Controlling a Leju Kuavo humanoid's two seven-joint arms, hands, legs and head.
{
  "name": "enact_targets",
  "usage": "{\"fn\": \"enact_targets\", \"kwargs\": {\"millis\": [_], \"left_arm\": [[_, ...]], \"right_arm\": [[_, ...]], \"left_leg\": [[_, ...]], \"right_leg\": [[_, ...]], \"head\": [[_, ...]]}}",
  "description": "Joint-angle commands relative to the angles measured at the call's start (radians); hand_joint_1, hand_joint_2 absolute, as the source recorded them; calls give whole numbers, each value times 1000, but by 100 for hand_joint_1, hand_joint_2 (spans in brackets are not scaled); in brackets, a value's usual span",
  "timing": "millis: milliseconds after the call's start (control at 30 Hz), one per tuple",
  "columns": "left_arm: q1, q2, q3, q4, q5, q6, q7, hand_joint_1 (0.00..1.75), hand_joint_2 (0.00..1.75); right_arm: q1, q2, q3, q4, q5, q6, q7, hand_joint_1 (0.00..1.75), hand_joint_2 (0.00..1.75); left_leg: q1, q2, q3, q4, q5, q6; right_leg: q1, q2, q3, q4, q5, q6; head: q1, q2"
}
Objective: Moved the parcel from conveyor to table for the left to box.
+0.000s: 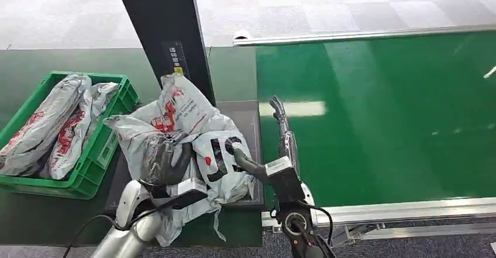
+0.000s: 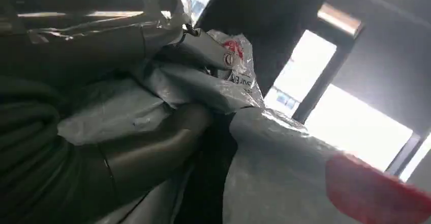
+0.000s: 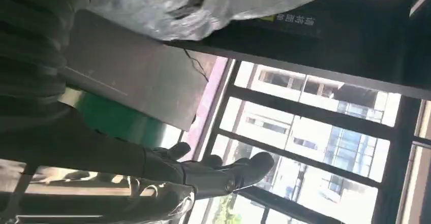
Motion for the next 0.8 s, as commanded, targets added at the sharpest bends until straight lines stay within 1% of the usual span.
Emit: {"fn": "enact_targets", "kwargs": {"millis": [33,67,100,133,200,267,333,367,400,433,467,500,533,567,600,633,667,700,733,767,800], "left_arm": [[59,-40,105,-324,-13,99,-64,175,175],[60,-77,154,-367,-38,99,-87,175,175],[48,-135,236,-391,-61,99,-121,175,175],[39,-130,240,-382,-54,99,-123,175,175],[-8,-196,379,-384,-114,99,-158,175,175],[-39,-172,395,-348,-87,99,-165,175,175],[-39,-172,395,-348,-87,99,-165,175,175],[-59,-176,426,-310,-97,99,-134,175,175],[-101,-153,449,-252,-110,99,-85,175,175],[-192,-92,483,-131,-164,99,12,175,175],[-265,-47,510,-32,-173,99,30,175,175],[-368,16,526,149,-165,99,61,175,175],[-436,49,556,261,-219,99,89,175,175],[-494,70,578,355,-259,99,101,175,175],[-542,93,593,443,-319,99,137,175,175],[-588,115,599,517,-369,99,166,175,175],[-609,124,602,569,-389,99,185,175,175],[-680,165,588,716,-455,99,270,175,175],[-688,172,588,726,-450,99,265,175,175],[-693,179,590,734,-444,99,257,175,175],[-717,192,589,796,-462,99,287,175,175]], "right_arm": [[9,-26,2,0,-3,-18,-6,0,175],[14,-27,1,-3,-1,-21,-8,0,175],[15,-25,0,-4,7,-29,-9,0,175],[16,-25,1,-4,8,-30,-9,0,175],[14,-24,4,-3,16,-34,-9,0,175],[13,-23,5,-3,17,-35,-9,0,175],[13,-23,5,-3,17,-35,-9,0,175],[14,-24,5,-6,20,-40,-9,0,175],[16,-26,5,-11,21,-45,-10,0,175],[19,-28,7,-18,22,-47,-10,0,175],[19,-29,9,-22,21,-46,-9,0,175],[17,-32,12,-21,19,-49,-9,0,175],[14,-33,16,-17,17,-47,-9,0,175],[12,-32,18,-12,14,-45,-10,0,175],[9,-30,22,-8,13,-43,-10,0,175],[5,-27,27,-4,12,-40,-9,0,175],[4,-26,28,-3,11,-39,-10,0,175],[1,-27,39,-3,24,-42,-14,0,175],[1,-27,40,-4,26,-42,-13,0,175],[1,-26,41,-4,27,-43,-13,0,175],[1,-27,45,-5,29,-42,-12,0,175]], "left_leg": [[1,1,0,1,-1,1],[1,1,0,1,-1,1],[1,1,-1,1,-1,1],[1,0,-1,1,0,1],[1,1,-1,2,-1,1],[1,0,-2,2,0,1],[0,0,-1,0,0,0],[0,1,1,-1,1,1],[0,0,0,0,0,0],[0,0,1,-1,1,0],[0,-1,0,0,1,0],[0,-3,1,0,1,0],[0,-4,0,0,2,0],[1,-5,1,-1,3,0],[0,-6,1,-1,3,-1],[0,-4,2,-1,3,-1],[1,-4,2,-2,5,-1],[1,-2,2,-2,5,-1],[1,2,2,0,3,-2],[2,1,1,-1,4,-1],[2,0,1,0,4,-2]], "right_leg": [[1,-1,0,0,0,-1],[1,-1,0,0,0,-1],[1,-1,0,0,0,-1],[1,-1,-1,0,0,-1],[1,-2,0,0,0,-1],[1,-2,-1,0,0,-1],[1,-1,-1,0,0,-1],[1,-3,1,-1,1,-2],[1,-2,0,-1,0,-1],[1,-2,1,-1,0,-2],[0,-3,0,0,0,-1],[1,-5,1,0,0,-2],[0,-5,1,1,0,-1],[1,-7,1,0,0,-2],[0,-6,1,1,0,-2],[1,-4,1,0,0,-2],[1,-6,1,0,2,-3],[2,-4,1,0,3,-4],[1,-1,-1,1,3,-4],[2,-3,0,0,3,-5],[2,-3,0,1,2,-4]], "head": [[0,0],[0,0],[0,0],[0,0],[0,0],[0,0],[0,0],[0,0],[0,0],[0,0],[0,0],[0,0],[0,0],[0,0],[0,0],[1,0],[0,0],[0,0],[-1,0],[0,0],[0,0]]}}
